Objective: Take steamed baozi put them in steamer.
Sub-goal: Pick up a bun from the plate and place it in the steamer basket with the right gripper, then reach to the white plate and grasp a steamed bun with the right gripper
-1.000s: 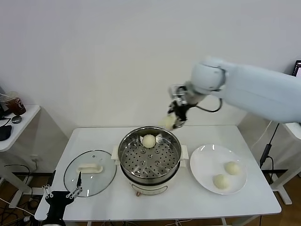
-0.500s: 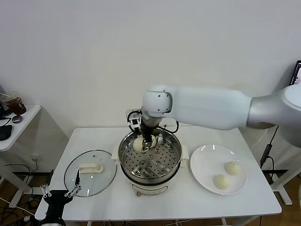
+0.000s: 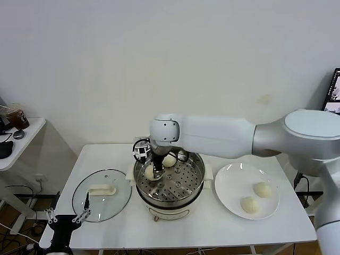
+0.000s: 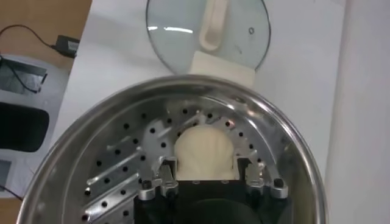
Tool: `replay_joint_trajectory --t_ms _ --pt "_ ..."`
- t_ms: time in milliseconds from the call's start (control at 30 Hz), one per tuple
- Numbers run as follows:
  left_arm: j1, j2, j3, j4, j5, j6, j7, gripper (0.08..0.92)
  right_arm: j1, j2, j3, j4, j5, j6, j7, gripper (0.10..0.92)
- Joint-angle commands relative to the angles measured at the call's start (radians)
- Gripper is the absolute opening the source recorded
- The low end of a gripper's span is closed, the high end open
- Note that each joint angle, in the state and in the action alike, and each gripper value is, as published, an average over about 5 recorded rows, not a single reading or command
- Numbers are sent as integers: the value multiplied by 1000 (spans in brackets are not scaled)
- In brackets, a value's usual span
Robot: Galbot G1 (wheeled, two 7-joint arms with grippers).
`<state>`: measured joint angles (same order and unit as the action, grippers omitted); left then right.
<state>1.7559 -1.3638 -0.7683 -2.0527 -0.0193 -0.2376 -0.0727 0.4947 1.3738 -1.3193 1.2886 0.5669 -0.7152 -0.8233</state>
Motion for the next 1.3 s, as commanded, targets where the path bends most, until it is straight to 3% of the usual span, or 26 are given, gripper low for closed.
replay_joint_trajectory --t_ms 33,200,333,633,900,1300 --pt "0 0 0 -1 1 -1 0 823 -59 23 19 -42 -10 -10 28 616" --pt "-1 -1 2 -5 1 -1 0 823 -43 -8 42 -12 -9 -10 13 730" --pt "-6 0 5 -8 2 2 1 823 51 -96 63 59 -26 4 -94 809" --pt "-9 11 4 -12 -7 2 2 823 268 -480 23 276 -185 204 -390 823" --pt "-31 24 17 0 -10 4 6 823 226 -859 -16 438 -384 362 -468 823" --pt "-48 24 25 21 -4 8 9 823 -213 -1010 208 396 -614 417 -449 823"
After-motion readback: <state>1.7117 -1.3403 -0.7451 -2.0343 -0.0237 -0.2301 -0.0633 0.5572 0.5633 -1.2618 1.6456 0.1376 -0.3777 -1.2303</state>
